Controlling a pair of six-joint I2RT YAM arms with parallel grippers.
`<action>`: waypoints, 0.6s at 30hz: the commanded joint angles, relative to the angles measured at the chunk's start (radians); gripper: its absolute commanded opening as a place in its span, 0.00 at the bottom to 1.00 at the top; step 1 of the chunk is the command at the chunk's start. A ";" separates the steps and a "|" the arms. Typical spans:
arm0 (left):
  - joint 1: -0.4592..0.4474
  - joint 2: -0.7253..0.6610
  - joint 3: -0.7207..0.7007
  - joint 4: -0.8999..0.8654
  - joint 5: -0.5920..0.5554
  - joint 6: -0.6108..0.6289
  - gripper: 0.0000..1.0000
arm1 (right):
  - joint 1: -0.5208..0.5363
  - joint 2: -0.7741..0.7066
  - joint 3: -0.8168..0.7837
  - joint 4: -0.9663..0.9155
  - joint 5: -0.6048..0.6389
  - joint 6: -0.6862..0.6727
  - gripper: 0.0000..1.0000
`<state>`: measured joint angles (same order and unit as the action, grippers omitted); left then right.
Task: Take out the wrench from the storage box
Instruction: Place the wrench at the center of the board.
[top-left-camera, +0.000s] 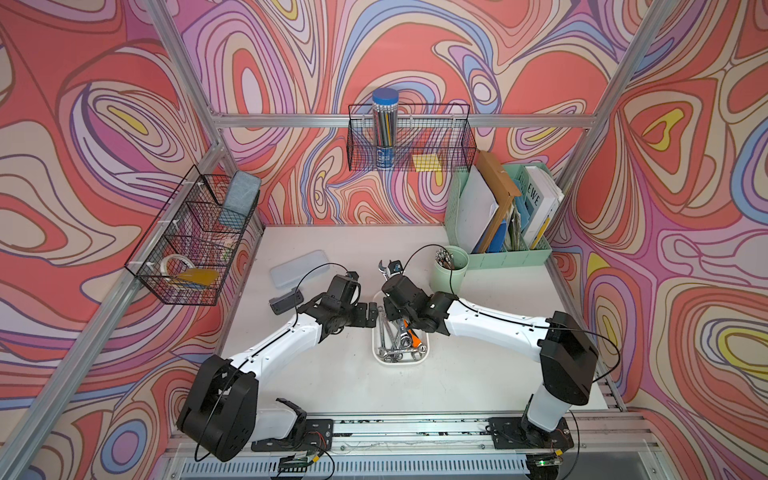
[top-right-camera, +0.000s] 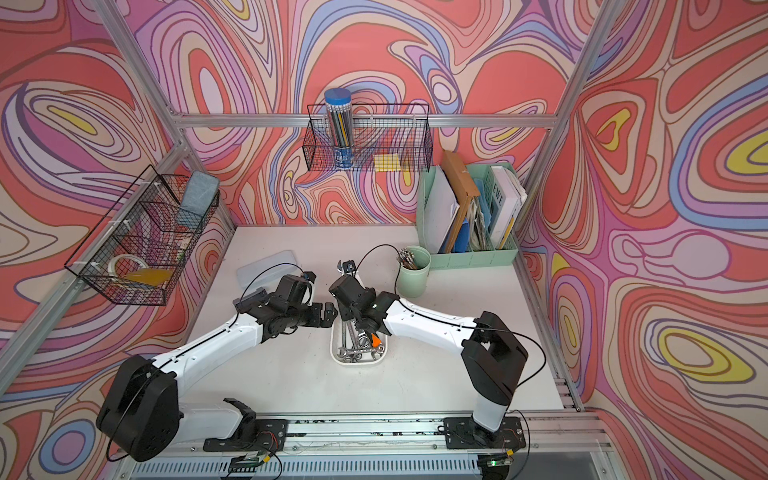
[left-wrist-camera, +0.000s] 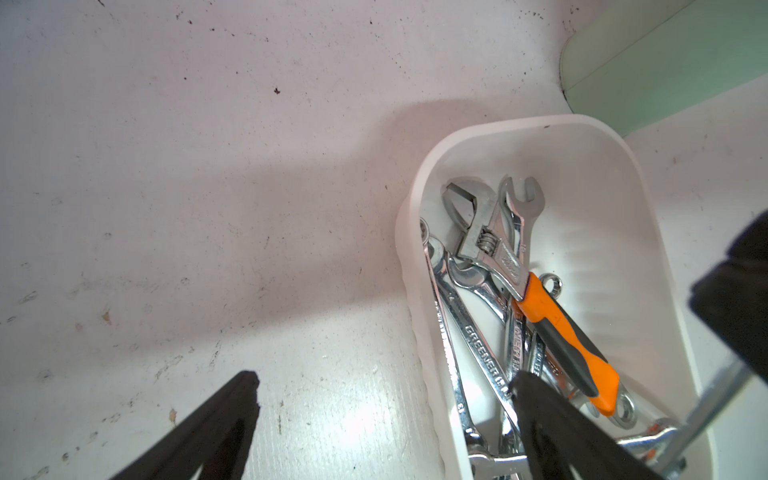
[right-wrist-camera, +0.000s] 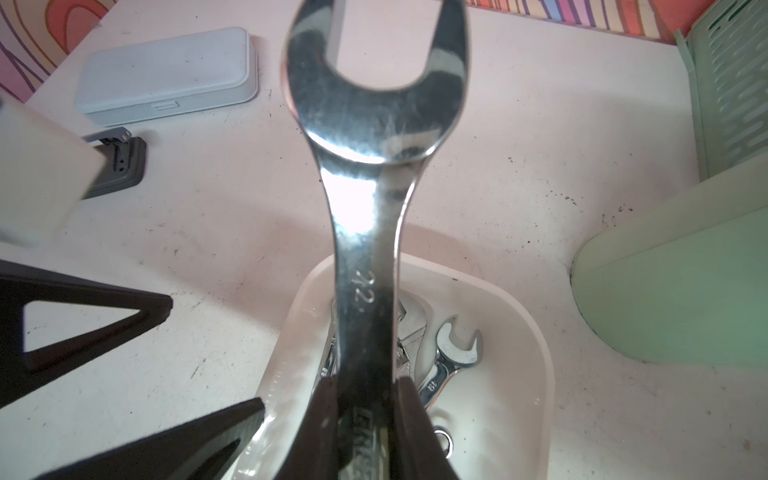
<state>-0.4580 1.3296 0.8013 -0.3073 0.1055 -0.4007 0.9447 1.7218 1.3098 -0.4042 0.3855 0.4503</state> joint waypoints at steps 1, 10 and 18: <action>0.005 0.001 0.028 -0.027 0.002 0.003 0.99 | 0.009 -0.075 0.033 -0.050 0.017 0.017 0.00; 0.005 0.000 0.035 -0.038 0.014 0.009 0.99 | 0.011 -0.273 -0.085 -0.253 -0.006 0.115 0.00; 0.005 0.004 0.039 -0.045 0.028 0.002 0.99 | 0.010 -0.431 -0.281 -0.348 -0.060 0.236 0.00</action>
<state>-0.4580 1.3300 0.8200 -0.3222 0.1188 -0.4004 0.9501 1.3296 1.0782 -0.7155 0.3462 0.6144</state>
